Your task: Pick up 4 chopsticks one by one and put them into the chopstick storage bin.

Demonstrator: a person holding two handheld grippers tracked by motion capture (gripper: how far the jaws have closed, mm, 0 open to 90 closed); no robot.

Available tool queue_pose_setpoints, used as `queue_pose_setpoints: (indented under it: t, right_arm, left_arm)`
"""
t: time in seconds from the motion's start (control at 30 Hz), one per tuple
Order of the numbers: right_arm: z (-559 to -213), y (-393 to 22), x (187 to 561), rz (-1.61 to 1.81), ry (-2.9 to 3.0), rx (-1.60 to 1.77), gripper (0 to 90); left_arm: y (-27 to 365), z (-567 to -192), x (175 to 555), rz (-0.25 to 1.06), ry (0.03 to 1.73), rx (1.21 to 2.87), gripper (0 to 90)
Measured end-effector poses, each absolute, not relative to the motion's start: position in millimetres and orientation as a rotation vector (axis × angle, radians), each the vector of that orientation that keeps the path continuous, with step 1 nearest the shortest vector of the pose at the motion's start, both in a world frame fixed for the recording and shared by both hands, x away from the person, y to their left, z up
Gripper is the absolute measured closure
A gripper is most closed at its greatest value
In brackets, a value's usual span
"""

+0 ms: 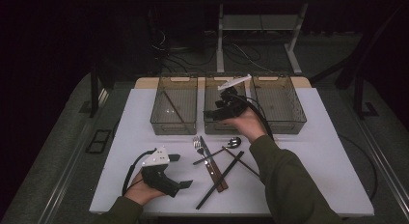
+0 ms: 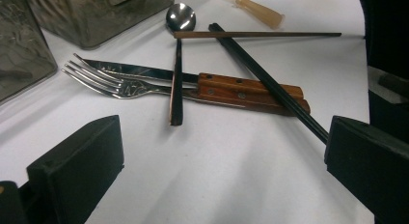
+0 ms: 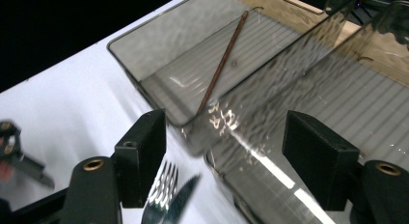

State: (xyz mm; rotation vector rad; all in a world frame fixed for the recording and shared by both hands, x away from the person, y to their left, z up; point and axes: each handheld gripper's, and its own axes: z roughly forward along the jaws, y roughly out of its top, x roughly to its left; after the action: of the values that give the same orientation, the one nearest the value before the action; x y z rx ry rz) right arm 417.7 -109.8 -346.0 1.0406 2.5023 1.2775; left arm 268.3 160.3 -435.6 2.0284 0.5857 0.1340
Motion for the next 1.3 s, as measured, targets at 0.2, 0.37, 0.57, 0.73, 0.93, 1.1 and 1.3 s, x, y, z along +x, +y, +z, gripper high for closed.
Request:
queue_pose_setpoints:
  t: [0.2,0.37,0.57,0.73,0.93,1.1,1.3]
  right_arm:
    - [-351,-134,403,1.315,2.489,1.017,30.8]
    - [-357,-153,389,1.342,2.473,1.007,30.7]
    - [-365,-174,372,1.359,2.462,1.001,31.3]
    - [-371,-191,357,1.373,2.465,0.998,31.3]
    - [-381,-212,336,1.348,2.47,1.018,31.7]
    - [-387,-224,322,1.334,2.492,1.027,37.5]
    - [-396,-237,303,1.301,2.509,1.048,49.2]
  left_arm:
    - [160,-437,269,0.136,0.588,2.032,0.0]
    - [159,-438,269,0.139,0.59,2.031,0.0]
    - [160,-437,269,0.14,0.6,2.031,0.0]
    - [160,-438,269,0.14,0.605,2.04,0.0]
    - [161,-437,269,0.141,0.596,2.047,0.0]
    - [161,-437,269,0.14,0.6,2.043,0.0]
    - [161,-437,269,0.142,0.601,2.04,0.0]
